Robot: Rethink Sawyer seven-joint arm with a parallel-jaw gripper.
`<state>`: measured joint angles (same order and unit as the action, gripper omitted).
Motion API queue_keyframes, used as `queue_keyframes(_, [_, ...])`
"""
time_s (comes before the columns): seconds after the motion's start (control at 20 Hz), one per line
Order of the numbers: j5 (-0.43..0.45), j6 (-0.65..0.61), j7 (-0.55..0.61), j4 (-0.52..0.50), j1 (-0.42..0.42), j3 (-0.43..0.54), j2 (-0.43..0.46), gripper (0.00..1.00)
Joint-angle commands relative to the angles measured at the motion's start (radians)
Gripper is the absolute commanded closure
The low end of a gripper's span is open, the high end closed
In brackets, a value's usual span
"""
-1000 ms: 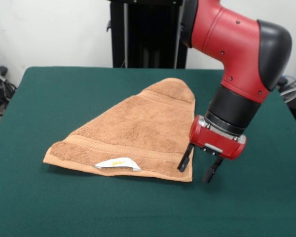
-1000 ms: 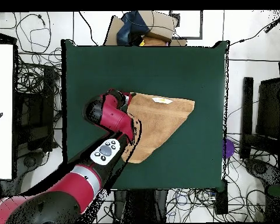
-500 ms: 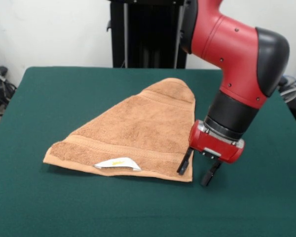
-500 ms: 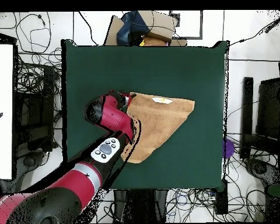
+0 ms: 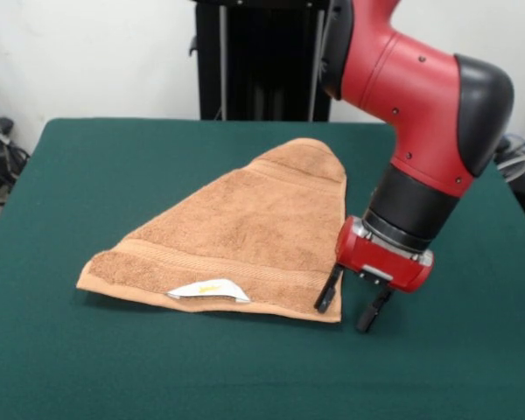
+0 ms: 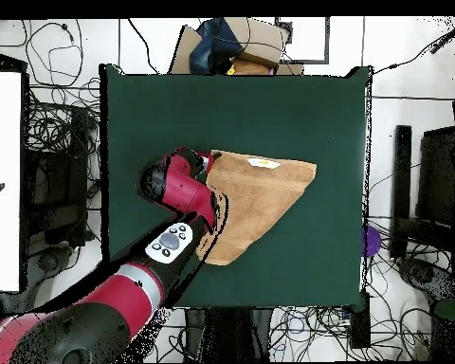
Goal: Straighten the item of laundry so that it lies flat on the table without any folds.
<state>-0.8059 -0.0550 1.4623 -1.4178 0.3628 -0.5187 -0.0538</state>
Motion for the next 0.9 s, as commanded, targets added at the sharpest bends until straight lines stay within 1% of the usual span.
queue_keyframes(0.05, [-0.008, -0.172, 0.266, 0.039, 0.019, 0.057, 0.074, 0.0])
queue_keyframes(0.9, [-0.005, -0.22, 0.283, 0.061, 0.036, 0.029, 0.093, 0.0])
